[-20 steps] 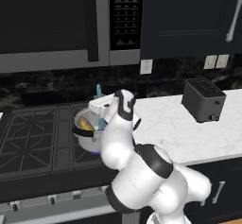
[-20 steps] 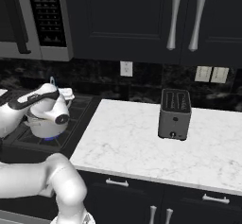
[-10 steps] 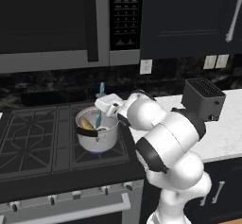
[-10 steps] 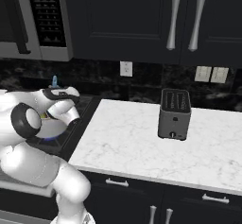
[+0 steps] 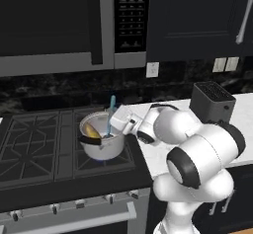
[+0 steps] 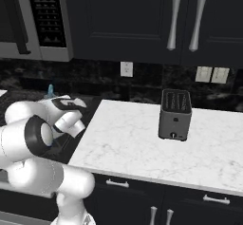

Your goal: Put the cucumber and mushroom in the pot. Retrieve the spatula and lightly stir the vegetables in the pot.

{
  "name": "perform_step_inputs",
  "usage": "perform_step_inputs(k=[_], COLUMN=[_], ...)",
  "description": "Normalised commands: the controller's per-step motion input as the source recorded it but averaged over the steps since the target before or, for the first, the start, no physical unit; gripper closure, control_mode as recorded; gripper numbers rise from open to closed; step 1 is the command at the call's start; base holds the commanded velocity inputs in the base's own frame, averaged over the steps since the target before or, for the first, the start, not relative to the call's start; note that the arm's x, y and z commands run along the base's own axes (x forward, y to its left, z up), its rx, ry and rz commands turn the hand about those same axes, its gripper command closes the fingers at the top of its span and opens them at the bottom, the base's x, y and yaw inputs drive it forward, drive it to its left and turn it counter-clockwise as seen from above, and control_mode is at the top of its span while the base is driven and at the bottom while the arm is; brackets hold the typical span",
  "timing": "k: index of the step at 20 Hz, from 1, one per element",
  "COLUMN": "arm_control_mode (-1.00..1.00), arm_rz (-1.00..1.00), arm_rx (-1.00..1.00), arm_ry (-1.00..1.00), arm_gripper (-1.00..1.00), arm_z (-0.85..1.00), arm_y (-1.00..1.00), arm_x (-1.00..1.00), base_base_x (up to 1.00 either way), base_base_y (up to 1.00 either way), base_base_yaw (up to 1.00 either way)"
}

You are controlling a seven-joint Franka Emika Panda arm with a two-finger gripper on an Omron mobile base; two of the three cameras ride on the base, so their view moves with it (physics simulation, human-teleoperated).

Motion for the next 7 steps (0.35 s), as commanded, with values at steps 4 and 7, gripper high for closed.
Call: perform_step_inputs(k=[4,7], arm_control_mode=[-1.00,-1.00], arm_rz=[0.04,0.01], arm_rx=[-0.07,-0.06], arm_ry=[0.00,0.02], arm_gripper=[1.00,1.00], arm_z=[-0.12,-0.12], arm_y=[0.13,0.07], arm_x=[-0.23,0.13], base_base_x=[0.00,0.00], base_base_y=[0.00,0.00], base_base_yaw=[0.00,0.00])
